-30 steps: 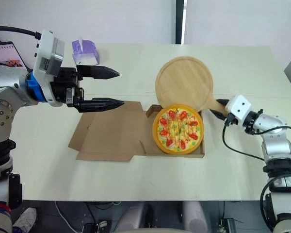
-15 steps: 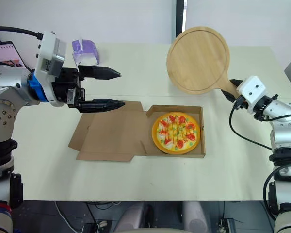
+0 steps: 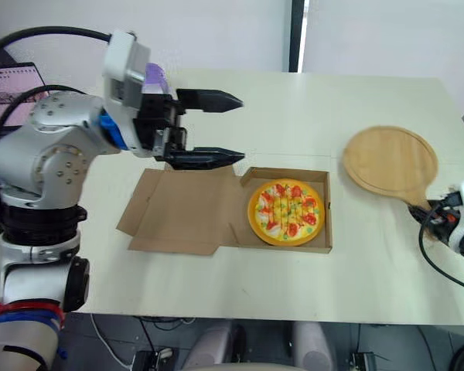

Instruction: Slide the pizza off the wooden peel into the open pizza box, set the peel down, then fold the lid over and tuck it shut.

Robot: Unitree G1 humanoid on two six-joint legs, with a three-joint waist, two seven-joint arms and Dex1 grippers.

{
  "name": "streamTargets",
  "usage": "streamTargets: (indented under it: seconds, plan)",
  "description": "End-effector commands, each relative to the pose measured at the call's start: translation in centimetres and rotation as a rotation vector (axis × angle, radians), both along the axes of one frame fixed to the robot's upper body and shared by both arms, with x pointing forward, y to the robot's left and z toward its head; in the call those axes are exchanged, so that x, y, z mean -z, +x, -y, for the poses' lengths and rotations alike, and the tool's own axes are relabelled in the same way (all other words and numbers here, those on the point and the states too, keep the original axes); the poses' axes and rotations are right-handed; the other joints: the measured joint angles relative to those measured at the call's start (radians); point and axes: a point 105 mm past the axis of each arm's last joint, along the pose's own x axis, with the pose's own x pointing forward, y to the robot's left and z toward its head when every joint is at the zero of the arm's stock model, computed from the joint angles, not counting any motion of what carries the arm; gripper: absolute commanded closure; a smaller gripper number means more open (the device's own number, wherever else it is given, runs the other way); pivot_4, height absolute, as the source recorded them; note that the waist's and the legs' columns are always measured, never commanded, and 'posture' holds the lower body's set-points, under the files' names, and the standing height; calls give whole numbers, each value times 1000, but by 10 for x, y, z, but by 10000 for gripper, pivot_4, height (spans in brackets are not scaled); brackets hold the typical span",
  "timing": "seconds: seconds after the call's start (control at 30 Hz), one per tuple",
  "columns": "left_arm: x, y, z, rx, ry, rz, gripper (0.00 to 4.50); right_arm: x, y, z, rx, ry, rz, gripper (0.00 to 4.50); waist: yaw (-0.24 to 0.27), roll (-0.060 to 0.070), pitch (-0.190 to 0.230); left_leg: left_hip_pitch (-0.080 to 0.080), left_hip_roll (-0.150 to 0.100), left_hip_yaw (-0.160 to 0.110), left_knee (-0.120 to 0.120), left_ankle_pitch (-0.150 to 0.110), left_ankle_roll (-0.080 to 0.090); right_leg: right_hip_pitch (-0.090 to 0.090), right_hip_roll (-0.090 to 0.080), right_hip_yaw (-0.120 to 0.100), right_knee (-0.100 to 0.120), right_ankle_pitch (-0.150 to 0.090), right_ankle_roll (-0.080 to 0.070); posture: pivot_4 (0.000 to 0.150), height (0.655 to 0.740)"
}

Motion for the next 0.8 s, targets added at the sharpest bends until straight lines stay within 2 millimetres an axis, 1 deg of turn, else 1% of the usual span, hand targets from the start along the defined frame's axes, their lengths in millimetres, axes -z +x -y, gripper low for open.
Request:
streamTargets:
  seconds: [0.03, 0.17, 0.23, 0.3, 0.47, 0.57, 0.7, 0.8]
  plan:
    - [-3, -3, 8, 37, 3, 43, 0, -11, -16, -5, 50, 28, 33, 28710, -6, 0, 0, 0, 0, 0, 0, 0, 0, 0, 1, 0, 0, 0, 0, 1500, 7400]
    - [0, -6, 19, 79, -1, 47, 0, 15, -35, -17, 97, 74, -41, 28710, -13, 0, 0, 0, 1, -1, 0, 0, -1, 1, 1, 0, 0, 0, 0, 1500, 7400]
    - [1, -7, 22, 90, -3, 46, 0, 22, -40, -21, 116, 81, -55, 28710, -14, 1, 0, 0, 1, 0, 0, 1, -2, 0, 1, 0, 0, 0, 0, 1500, 7400]
    - [1, -7, 21, 91, -2, 44, 0, 25, -43, -20, 133, 76, -65, 28756, -16, 1, -1, 0, 0, 0, 0, 1, -2, 1, 1, 1, 0, 0, 0, 1500, 7400]
    - [3, -8, 17, 83, 6, 37, 0, 31, -46, -14, 164, 40, -100, 28764, -16, 1, -1, 1, 0, 0, 0, 1, -2, 1, 2, 0, -1, -1, 1, 1500, 7400]
    - [5, -9, 13, 68, 11, 27, 0, 32, -43, 4, 229, 11, -96, 28764, -16, 1, -1, 1, 0, 0, 0, 1, -2, 1, 2, 1, -1, -1, 1, 1500, 7400]
    - [5, -9, 12, 58, 15, 26, 0, 34, -40, 11, 210, -3, -106, 28765, -13, 1, -1, 1, -1, -1, 0, 1, -2, 2, 2, 0, -1, -1, 1, 1500, 7400]
    - [6, -10, 10, 52, 17, 23, 0, 35, -37, 13, 151, -13, -114, 28776, -14, 1, 0, 3, -1, -1, 0, 0, 0, 5, 2, -1, -3, -1, 1, 1500, 7400]
